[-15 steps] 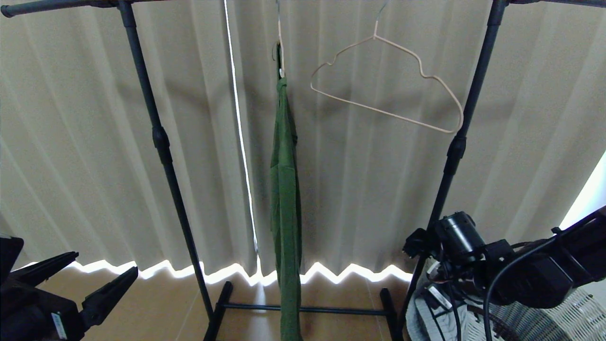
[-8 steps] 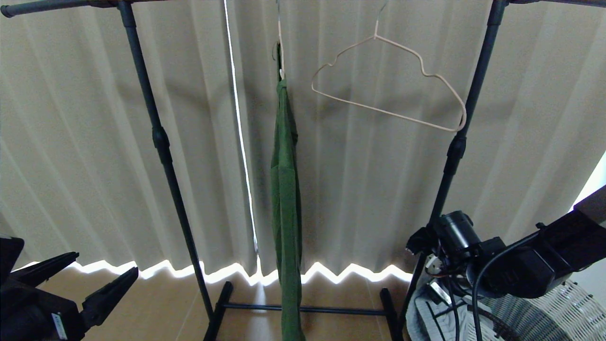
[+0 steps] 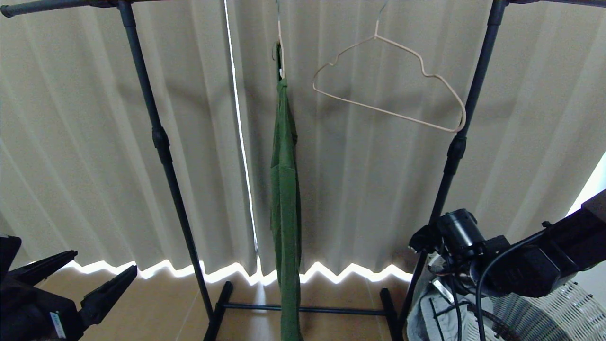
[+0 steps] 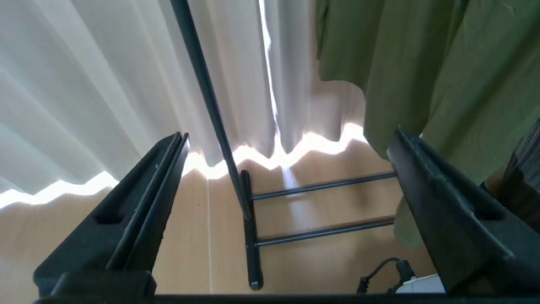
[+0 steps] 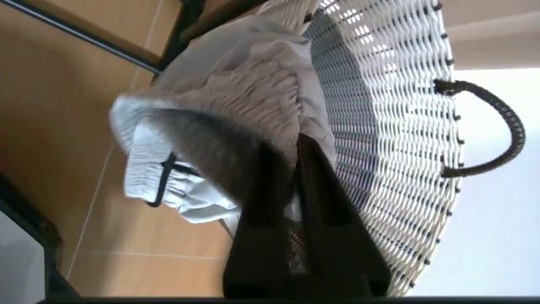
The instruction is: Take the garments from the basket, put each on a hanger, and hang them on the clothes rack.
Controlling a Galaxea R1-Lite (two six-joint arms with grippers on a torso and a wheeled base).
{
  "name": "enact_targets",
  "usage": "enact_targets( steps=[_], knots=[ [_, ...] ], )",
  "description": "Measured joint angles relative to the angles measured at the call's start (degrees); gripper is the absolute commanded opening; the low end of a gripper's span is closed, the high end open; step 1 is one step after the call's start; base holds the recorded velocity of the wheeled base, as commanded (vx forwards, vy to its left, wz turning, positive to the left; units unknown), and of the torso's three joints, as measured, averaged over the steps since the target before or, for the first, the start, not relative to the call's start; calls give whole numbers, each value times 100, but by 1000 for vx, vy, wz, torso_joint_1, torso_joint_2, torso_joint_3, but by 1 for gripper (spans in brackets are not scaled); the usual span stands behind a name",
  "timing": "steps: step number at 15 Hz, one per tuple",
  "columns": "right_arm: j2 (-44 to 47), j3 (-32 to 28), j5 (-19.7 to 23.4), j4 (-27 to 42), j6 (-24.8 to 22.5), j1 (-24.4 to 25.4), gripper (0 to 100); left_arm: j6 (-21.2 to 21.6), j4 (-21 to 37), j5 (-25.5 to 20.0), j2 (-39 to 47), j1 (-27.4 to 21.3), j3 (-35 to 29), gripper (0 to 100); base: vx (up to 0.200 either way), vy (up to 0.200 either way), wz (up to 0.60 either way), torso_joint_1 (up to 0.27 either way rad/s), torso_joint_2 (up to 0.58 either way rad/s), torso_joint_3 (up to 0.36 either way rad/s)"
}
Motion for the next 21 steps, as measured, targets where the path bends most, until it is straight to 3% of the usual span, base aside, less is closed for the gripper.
enact_targets(
  steps=[8, 11, 18, 21],
  knots=[
    [-1842, -251, 84, 16, -16, 7, 0, 5, 7, 2, 4, 2, 11, 100, 0, 0, 0, 0, 0, 0],
    [-2504, -293, 90, -30, -11, 35, 0, 9, 0, 11, -5, 10, 9, 100, -200, 0, 0, 4, 6, 4],
    [-2878, -282, 73, 33, -62, 127, 0, 2, 0, 13, -154, 29, 0, 100, -200, 0, 0, -2, 2, 3],
    [-2917, -411, 68, 43, -355, 197, 0, 7, 0, 11, -182, 22, 9, 100, 0, 0, 0, 0, 0, 0]
  ],
)
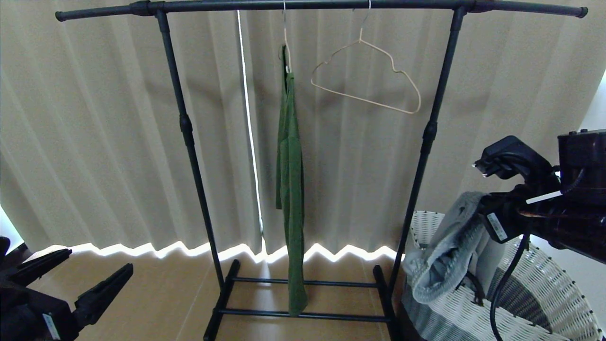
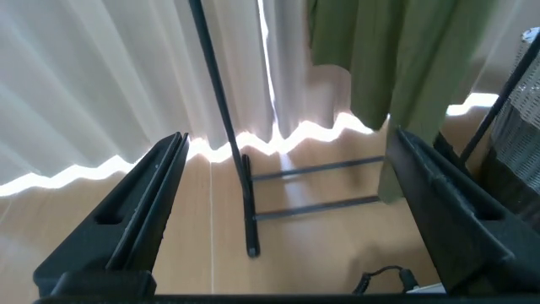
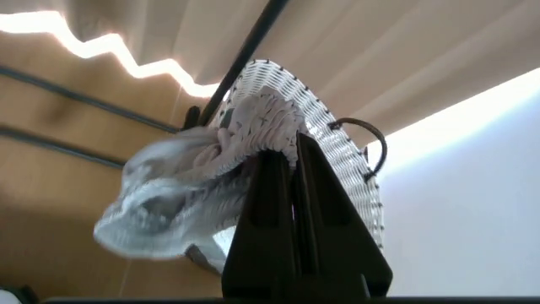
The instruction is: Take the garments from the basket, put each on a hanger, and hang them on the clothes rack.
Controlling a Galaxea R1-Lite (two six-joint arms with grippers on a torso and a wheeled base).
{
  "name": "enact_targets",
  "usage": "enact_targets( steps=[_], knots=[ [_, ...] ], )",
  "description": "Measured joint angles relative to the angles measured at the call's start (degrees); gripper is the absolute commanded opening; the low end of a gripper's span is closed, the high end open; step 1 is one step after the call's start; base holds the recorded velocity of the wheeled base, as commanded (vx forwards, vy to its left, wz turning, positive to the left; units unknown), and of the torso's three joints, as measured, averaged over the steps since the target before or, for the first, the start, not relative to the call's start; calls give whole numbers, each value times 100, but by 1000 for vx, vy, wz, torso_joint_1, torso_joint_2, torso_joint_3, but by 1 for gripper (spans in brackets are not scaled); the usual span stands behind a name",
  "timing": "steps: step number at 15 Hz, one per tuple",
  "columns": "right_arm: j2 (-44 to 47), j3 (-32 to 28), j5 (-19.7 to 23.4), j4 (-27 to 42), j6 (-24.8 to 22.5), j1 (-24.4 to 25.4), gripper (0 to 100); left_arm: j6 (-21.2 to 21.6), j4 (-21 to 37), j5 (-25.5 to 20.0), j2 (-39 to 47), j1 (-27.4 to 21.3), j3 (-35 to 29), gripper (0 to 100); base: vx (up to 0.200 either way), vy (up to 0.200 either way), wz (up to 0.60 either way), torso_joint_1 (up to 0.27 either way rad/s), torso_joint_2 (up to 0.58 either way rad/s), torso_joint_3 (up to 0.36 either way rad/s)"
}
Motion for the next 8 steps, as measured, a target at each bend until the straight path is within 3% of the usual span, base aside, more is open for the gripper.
enact_targets(
  steps=[5, 8],
  knots=[
    [-66, -336, 6, -11, -285, 406, 0, -141, -17, -22, -134, -201, -157, 100, 0, 0, 0, 0, 0, 0],
    [-72, -708, 20, -33, -283, 897, 0, -585, -12, -46, -355, -1067, -297, 100, 0, 0, 0, 0, 0, 0]
  ],
)
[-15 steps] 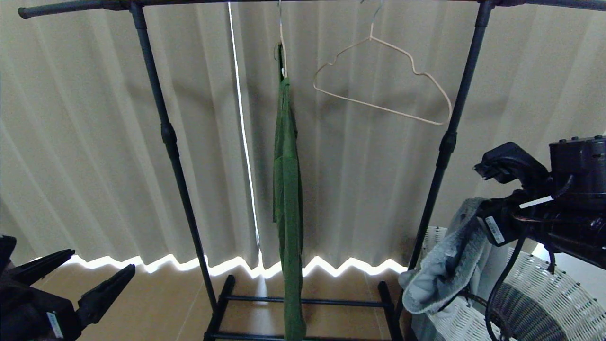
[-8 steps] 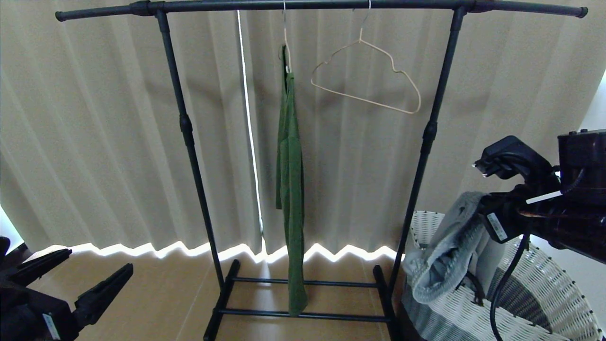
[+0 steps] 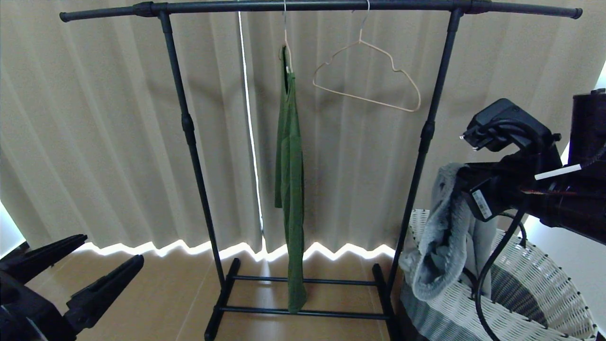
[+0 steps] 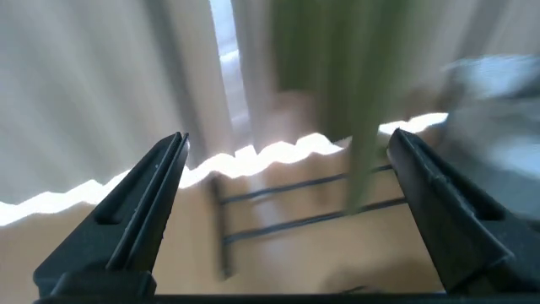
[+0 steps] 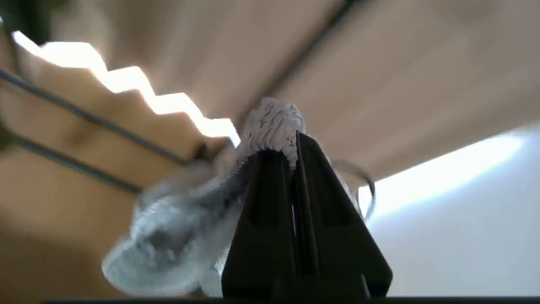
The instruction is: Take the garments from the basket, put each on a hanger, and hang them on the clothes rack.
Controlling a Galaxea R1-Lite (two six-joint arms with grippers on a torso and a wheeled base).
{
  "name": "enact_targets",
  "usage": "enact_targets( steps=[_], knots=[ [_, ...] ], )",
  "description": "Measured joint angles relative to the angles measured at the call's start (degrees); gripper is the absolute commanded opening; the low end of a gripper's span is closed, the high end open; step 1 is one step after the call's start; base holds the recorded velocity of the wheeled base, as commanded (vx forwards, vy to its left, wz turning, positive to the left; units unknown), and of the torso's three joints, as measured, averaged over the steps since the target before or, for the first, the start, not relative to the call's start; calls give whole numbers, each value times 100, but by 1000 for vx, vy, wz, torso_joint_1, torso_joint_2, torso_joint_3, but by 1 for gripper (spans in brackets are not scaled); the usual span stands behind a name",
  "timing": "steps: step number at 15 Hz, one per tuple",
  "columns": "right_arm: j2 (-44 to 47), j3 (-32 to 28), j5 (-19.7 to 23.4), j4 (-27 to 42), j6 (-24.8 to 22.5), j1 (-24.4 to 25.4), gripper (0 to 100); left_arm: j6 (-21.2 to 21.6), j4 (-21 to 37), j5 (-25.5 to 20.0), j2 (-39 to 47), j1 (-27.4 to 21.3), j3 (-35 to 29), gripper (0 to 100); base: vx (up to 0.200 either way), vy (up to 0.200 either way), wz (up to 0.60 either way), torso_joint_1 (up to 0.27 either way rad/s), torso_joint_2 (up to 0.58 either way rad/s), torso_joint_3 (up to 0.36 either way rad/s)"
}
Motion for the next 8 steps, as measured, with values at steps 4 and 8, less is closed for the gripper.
enact_targets(
  steps=[4, 8],
  knots=[
    [-29, -378, 11, -73, 22, 575, 0, -24, 15, -2, 21, -1202, -240, 100, 0, 0, 0, 0, 0, 0],
    [-32, -697, 167, -68, 26, 1013, 0, -118, 17, -2, 766, -1591, -758, 100, 0, 0, 0, 0, 0, 0]
  ],
)
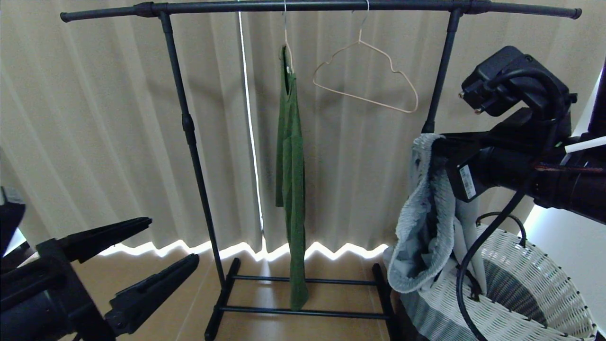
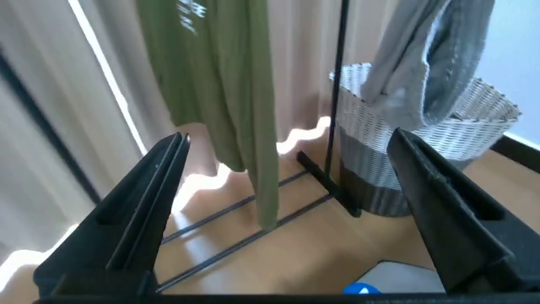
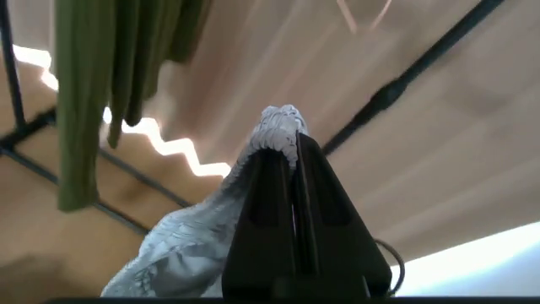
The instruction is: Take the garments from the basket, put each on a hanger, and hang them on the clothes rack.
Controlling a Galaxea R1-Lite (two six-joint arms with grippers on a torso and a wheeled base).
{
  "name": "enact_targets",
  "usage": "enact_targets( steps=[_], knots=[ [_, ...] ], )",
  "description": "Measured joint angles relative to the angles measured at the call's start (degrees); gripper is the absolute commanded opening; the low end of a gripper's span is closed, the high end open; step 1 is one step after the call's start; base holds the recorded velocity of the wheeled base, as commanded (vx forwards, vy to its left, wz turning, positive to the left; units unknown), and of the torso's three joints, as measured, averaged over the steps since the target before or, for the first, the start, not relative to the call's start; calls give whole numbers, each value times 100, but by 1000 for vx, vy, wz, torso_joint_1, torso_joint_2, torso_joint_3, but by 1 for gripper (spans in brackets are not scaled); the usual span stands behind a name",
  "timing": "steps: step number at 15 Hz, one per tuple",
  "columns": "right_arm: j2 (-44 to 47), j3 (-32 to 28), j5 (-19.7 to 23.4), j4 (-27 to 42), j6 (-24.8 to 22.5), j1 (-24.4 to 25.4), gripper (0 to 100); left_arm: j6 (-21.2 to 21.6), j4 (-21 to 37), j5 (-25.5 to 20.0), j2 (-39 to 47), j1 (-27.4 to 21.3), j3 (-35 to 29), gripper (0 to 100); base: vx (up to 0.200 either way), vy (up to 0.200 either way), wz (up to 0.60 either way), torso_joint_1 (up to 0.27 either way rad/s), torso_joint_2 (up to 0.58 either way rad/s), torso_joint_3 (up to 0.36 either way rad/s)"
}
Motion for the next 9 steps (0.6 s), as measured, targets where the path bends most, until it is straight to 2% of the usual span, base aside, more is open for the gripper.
enact_targets(
  steps=[4, 6, 9],
  knots=[
    [110, -317, 200, -21, 5, 386, 0, -768, -16, 41, 1248, -1017, -820, 100, 0, 0, 0, 0, 0, 0],
    [143, -339, 205, -177, 12, 505, 0, -1030, -51, 77, 1734, -1304, -1100, 100, 0, 0, 0, 0, 0, 0],
    [252, -354, 221, -616, 13, 642, 0, -1885, -396, 367, 2483, -1681, -1380, 100, 0, 0, 0, 0, 0, 0]
  ],
)
